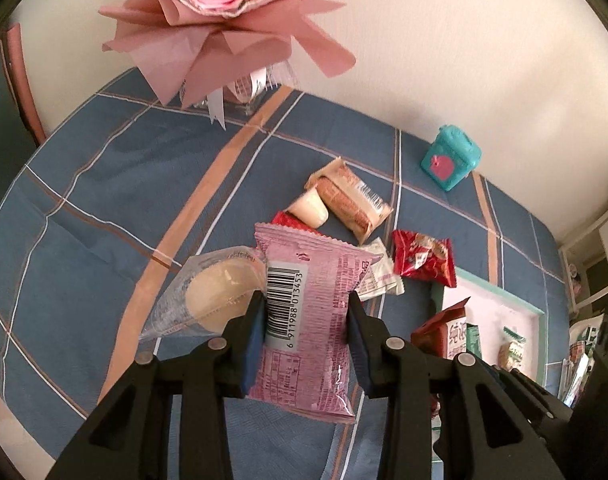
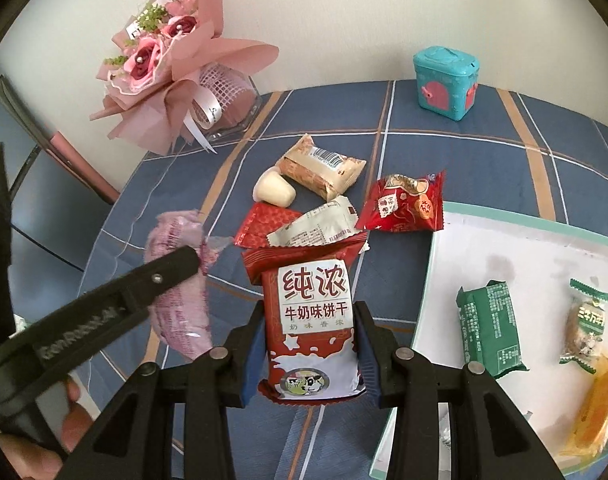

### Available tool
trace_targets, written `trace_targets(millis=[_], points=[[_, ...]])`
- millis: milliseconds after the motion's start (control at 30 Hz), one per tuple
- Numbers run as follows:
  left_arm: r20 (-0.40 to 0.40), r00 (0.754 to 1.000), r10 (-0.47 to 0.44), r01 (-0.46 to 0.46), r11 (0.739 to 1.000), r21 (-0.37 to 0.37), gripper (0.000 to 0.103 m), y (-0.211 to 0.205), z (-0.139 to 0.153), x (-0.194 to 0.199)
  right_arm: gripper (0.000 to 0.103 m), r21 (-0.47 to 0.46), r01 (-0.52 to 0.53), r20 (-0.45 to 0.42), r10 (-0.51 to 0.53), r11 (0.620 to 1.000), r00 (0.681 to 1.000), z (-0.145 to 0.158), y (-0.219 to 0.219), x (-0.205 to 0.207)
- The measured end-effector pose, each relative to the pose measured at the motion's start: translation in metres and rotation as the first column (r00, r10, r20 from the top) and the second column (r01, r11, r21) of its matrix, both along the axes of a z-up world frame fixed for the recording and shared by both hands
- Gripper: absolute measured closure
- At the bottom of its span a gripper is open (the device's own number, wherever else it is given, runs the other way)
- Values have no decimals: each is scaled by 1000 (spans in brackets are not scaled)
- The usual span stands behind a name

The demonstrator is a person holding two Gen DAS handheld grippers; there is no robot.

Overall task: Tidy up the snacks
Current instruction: 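Lift the milk biscuit packet with the right tool while the left lifts the pink packet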

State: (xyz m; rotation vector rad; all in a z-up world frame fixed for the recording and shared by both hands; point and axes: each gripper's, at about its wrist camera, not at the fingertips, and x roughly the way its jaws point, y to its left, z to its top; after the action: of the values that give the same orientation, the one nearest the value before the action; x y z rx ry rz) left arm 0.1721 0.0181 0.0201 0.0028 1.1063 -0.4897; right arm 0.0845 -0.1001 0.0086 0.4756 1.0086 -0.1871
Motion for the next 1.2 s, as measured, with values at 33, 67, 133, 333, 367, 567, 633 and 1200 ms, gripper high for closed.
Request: trace_targets(millis=[33,67,133,333,367,567,633,1200], points=[[2,1000,2,-2,1000,-5,64,1,2,0,60,3,1,2,-1,1000,1000,0,-1,0],[4,1000,2,-2,1000,-15,64,3,4,0,60,7,3,4,-3,1000,1000,-1,-1,1],[2,1000,7,-7,999,-36,64,6,8,0,60,10,7,7,-7,1000,1000,0,-3,1],[13,1000,27,-26,997,-77,64,15,18,-2,60,23,18,13,-18,1000,1000,2,-7,-2],[15,999,30,-29,996,-81,64,16,19,-2,60,25,21,15,-21,999,1000,3,-8,-2],[19,1000,22,-21,997,-74,64,11,20,-3,60,30,24,18,-24,999,1000,4,-12,-5],[9,1000,15,-15,999,-36,63,4,12,-2,60,33,24,5,-24,999,1000,1,-13,-4],[-108,994,-29,40,994,99,53,-26,-39,-2,60,32,54,-119,-50,998,992,-34,-21,0]])
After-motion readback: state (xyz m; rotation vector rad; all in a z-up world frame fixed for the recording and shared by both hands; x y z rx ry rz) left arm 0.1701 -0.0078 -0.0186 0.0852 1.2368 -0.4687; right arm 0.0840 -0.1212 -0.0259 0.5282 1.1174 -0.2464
